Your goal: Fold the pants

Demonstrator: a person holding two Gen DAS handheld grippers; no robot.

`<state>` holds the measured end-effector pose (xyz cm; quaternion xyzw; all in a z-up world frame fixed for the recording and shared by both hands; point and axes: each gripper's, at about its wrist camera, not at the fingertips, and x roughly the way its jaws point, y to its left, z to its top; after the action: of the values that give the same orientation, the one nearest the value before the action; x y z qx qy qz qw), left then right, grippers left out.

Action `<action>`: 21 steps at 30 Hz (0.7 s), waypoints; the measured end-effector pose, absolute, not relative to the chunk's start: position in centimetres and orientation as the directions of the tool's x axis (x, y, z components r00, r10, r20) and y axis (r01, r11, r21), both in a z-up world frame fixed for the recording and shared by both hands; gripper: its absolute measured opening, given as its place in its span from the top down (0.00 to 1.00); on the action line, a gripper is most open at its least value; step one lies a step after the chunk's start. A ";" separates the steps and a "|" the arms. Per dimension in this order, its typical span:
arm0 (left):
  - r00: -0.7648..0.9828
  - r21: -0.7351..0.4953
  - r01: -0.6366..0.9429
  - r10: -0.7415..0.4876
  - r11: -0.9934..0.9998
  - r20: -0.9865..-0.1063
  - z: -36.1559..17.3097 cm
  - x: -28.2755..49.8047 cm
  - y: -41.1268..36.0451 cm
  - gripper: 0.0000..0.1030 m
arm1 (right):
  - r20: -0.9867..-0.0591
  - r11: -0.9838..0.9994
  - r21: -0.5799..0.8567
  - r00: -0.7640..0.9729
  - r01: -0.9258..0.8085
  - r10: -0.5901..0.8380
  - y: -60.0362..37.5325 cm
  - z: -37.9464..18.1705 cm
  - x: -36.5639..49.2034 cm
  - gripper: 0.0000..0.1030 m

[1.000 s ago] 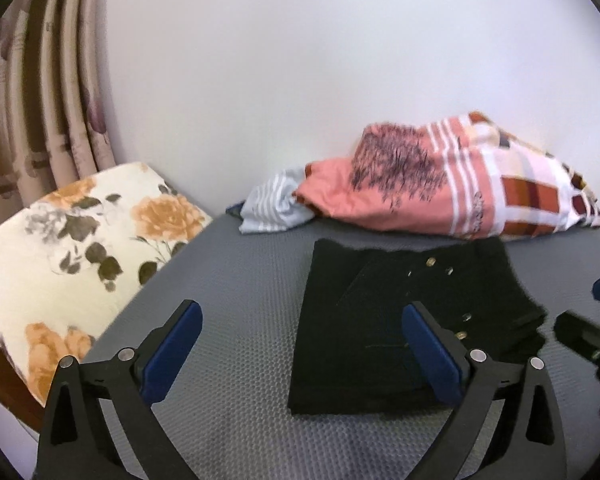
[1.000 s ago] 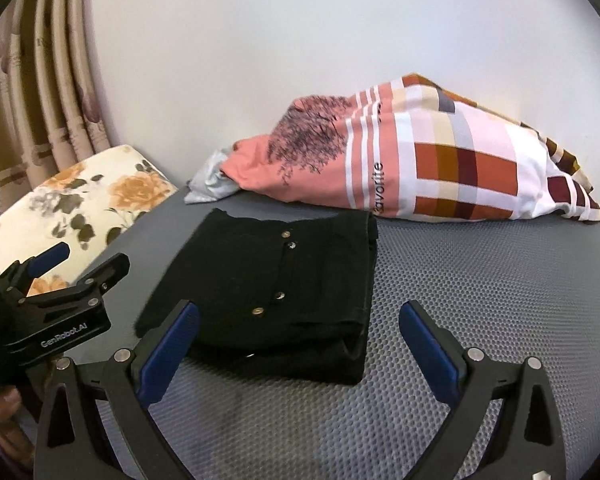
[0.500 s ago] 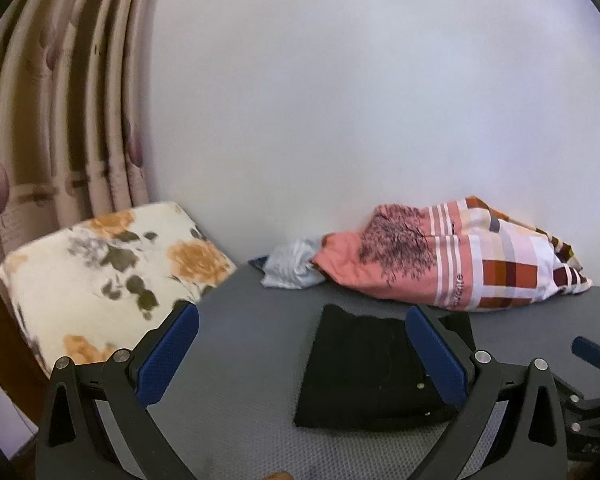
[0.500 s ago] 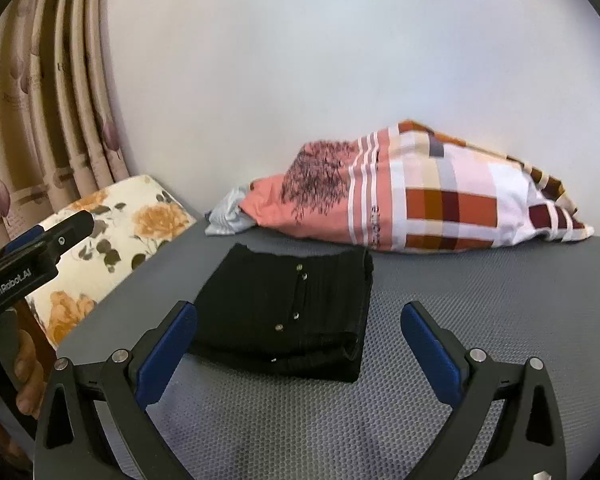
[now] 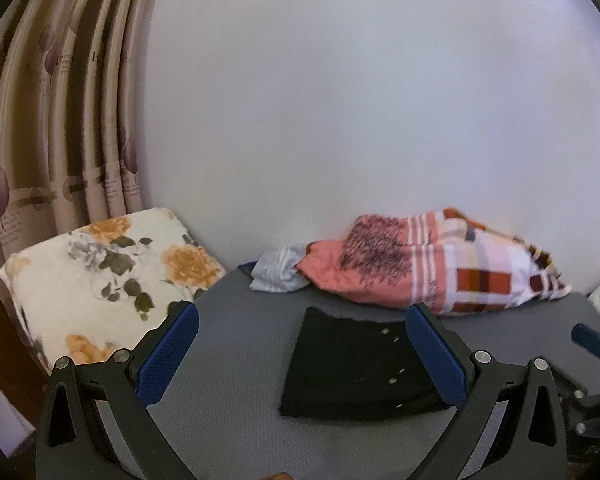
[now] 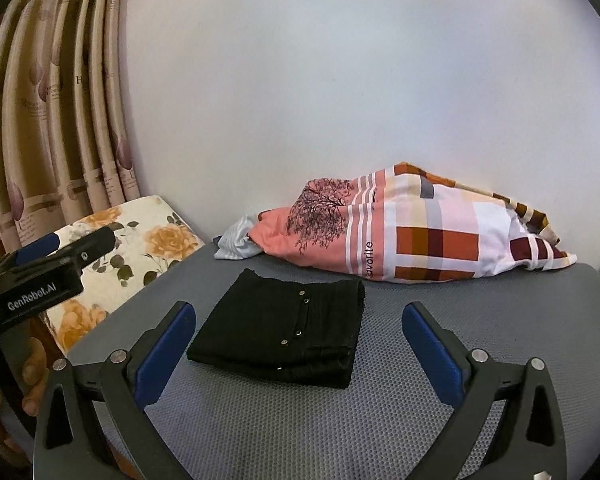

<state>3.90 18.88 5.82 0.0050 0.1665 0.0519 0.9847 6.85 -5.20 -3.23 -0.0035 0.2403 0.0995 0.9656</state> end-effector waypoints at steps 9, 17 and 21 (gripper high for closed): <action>0.950 0.085 -0.072 0.094 0.994 -0.296 6.1 2.3 17.7 0.00 | -0.445 0.982 0.035 0.877 -0.186 0.182 -5.1 -2.2 5.3 0.00; 0.946 0.068 -0.042 0.061 0.997 -0.319 5.7 2.1 17.5 0.00 | -0.449 0.980 0.014 0.874 -0.200 0.184 -4.4 -2.3 4.6 0.00; 0.936 0.041 -0.029 0.041 0.999 -0.349 5.2 2.4 17.7 0.00 | -0.461 0.979 0.008 0.868 -0.203 0.184 -4.1 -2.6 4.5 0.00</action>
<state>2.37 17.69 5.19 0.0175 0.1777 0.0179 0.9838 4.51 -4.15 -2.62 -0.0203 0.2364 0.1002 0.9663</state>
